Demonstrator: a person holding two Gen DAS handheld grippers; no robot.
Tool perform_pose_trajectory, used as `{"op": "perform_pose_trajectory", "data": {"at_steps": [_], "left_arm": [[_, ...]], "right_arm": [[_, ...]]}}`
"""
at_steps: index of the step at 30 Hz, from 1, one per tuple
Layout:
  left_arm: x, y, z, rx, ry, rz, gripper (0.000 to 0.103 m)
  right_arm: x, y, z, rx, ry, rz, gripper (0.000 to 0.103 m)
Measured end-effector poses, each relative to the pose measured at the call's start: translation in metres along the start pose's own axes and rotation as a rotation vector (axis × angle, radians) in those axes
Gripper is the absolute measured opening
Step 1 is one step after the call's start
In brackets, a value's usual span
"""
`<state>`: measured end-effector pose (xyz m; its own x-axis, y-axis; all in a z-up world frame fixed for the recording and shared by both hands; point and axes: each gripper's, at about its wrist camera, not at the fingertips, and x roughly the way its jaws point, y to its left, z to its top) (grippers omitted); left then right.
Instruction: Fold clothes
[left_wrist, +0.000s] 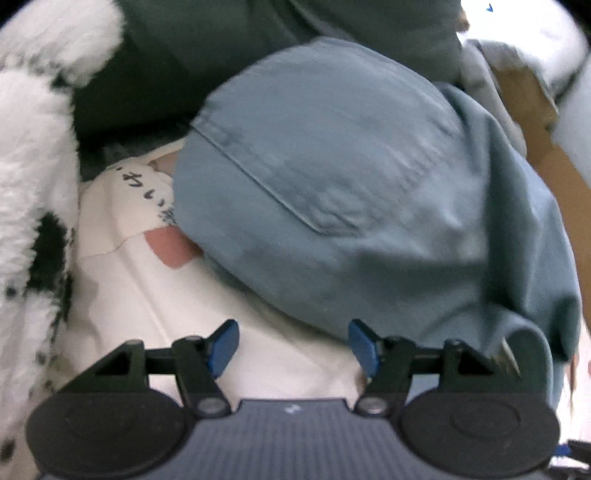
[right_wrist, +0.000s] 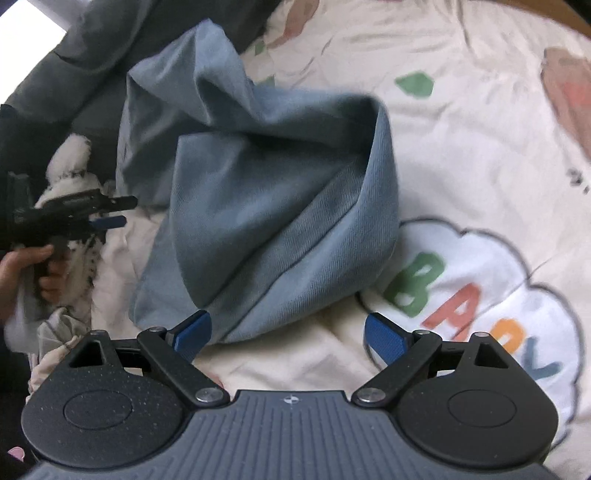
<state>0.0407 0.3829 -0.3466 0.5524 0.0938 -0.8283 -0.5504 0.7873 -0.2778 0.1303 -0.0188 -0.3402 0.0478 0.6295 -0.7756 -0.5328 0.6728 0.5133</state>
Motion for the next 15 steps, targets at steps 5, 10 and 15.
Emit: {"op": "perform_pose_trajectory", "data": {"at_steps": [5,10,15], "left_arm": [[0.010,0.022,0.009,-0.095,-0.032,-0.058,0.068],[0.016,0.026,0.011,-0.144,-0.045,-0.097,0.069],[0.020,0.030,0.013,-0.215,-0.062,-0.141,0.069]], "right_arm": [[0.003,0.013,0.011,0.002,0.030,0.020,0.093],[0.008,0.026,0.021,0.004,0.063,0.041,0.093],[0.027,0.049,0.029,-0.016,0.091,0.034,0.093]]}}
